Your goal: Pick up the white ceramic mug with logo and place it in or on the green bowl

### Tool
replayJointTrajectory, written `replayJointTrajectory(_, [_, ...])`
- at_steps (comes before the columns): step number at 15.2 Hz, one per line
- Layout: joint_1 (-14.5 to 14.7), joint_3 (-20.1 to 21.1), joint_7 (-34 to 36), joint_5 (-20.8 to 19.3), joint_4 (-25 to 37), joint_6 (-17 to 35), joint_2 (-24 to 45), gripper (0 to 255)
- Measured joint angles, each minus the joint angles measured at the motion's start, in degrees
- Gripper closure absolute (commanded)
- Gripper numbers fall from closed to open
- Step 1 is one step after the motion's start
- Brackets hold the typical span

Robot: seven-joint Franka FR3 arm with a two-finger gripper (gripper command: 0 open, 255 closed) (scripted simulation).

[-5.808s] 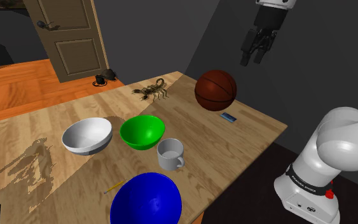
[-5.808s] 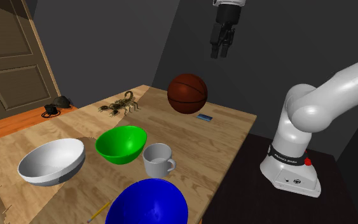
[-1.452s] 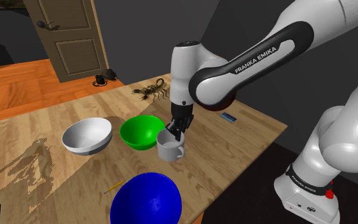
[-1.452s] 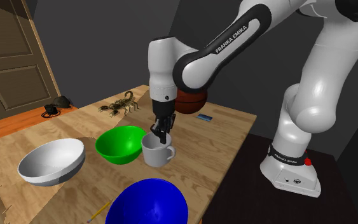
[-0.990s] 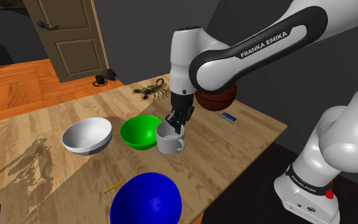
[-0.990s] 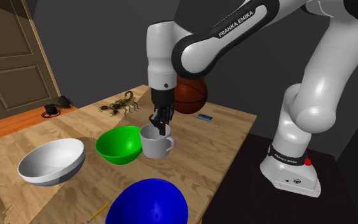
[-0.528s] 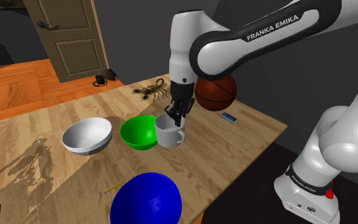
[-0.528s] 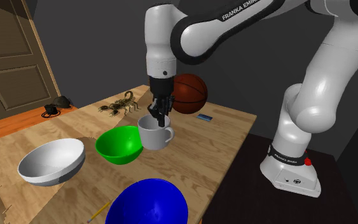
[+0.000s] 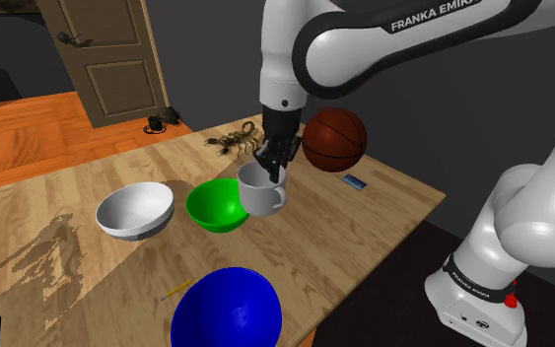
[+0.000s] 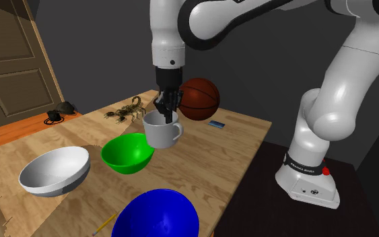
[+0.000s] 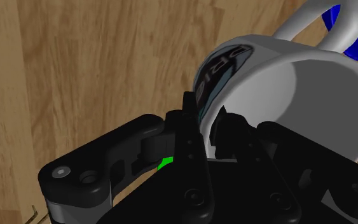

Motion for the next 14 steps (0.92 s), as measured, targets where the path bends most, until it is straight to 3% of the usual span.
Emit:
replayJointTrajectory(9, [-0.88, -0.11, 2.21, -7.95, 24.33, -5.92, 19.72, 255])
replayJointTrajectory(14, [-0.69, -0.35, 2.43, -9.09, 24.75, -3.58, 22.70, 255])
